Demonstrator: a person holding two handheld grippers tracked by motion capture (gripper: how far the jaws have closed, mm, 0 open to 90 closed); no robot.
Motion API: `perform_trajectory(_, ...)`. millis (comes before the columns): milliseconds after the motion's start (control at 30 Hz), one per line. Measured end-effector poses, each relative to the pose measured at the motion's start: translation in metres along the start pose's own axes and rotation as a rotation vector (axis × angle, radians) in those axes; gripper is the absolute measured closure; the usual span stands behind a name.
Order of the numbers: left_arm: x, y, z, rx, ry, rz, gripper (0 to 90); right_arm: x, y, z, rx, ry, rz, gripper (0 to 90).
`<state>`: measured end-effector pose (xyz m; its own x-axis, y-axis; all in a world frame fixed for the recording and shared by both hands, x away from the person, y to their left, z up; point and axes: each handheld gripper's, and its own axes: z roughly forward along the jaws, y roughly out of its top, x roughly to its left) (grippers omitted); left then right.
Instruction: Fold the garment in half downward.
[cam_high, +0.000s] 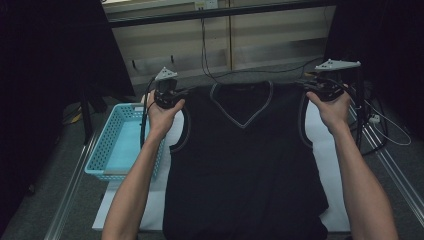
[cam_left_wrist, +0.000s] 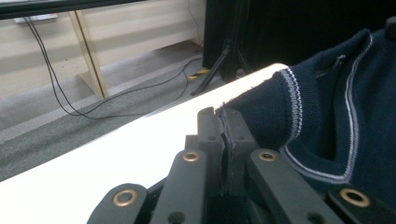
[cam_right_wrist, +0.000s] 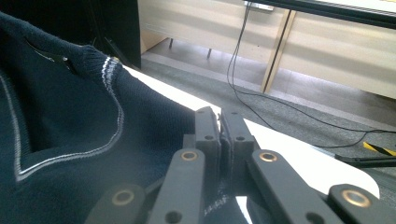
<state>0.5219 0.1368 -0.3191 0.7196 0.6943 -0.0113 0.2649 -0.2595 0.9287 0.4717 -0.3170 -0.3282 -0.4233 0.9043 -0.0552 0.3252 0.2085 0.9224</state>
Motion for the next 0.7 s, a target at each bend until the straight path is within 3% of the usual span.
perform_trajectory(167, -0.007, -0.006, -0.019, -0.023, -0.027, -0.012, 88.0, 0.009, -0.005, -0.016, -0.019, 0.023, -0.017, 86.5)
perform_trajectory(300, -0.012, -0.023, -0.028, -0.009, -0.048, -0.027, 88.0, 0.017, -0.012, -0.028, -0.037, 0.034, -0.022, 86.5)
perform_trajectory(500, -0.026, -0.042, -0.036, 0.021, -0.062, 0.01, 88.0, 0.03, -0.031, -0.039, -0.027, 0.064, -0.024, 86.5)
perform_trajectory(700, -0.035, -0.056, -0.051, 0.001, -0.097, 0.002, 88.0, 0.04, -0.044, -0.055, -0.027, 0.089, -0.037, 86.5)
